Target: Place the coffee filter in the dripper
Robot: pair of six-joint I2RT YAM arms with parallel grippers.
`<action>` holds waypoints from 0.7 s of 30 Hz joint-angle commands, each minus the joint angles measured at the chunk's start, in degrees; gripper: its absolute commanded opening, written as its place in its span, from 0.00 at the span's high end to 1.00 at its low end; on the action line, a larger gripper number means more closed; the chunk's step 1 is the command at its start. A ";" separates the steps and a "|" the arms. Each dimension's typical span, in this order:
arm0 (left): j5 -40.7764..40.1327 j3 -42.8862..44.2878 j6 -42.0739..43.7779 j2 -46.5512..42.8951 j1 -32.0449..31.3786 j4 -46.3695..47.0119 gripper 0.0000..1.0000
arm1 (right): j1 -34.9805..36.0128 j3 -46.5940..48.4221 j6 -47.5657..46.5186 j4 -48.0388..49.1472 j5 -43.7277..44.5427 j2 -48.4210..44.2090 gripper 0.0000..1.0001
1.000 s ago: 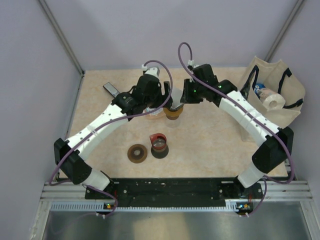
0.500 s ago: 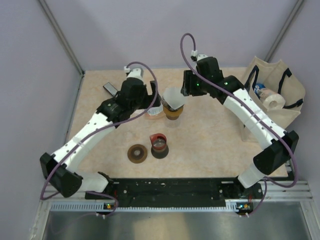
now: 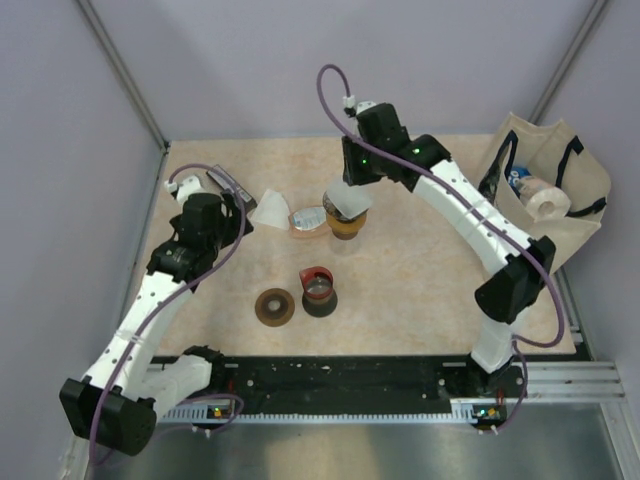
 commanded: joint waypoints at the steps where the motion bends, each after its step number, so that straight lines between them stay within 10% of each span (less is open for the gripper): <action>1: -1.15 -3.15 -1.73 -2.15 2.38 -0.38 0.01 | 2.71 4.14 -1.99 -6.80 3.41 4.50 0.75; 21: 0.43 -5.18 -1.12 -2.76 2.82 0.67 0.01 | 3.77 5.02 -3.22 -9.45 1.66 11.36 0.78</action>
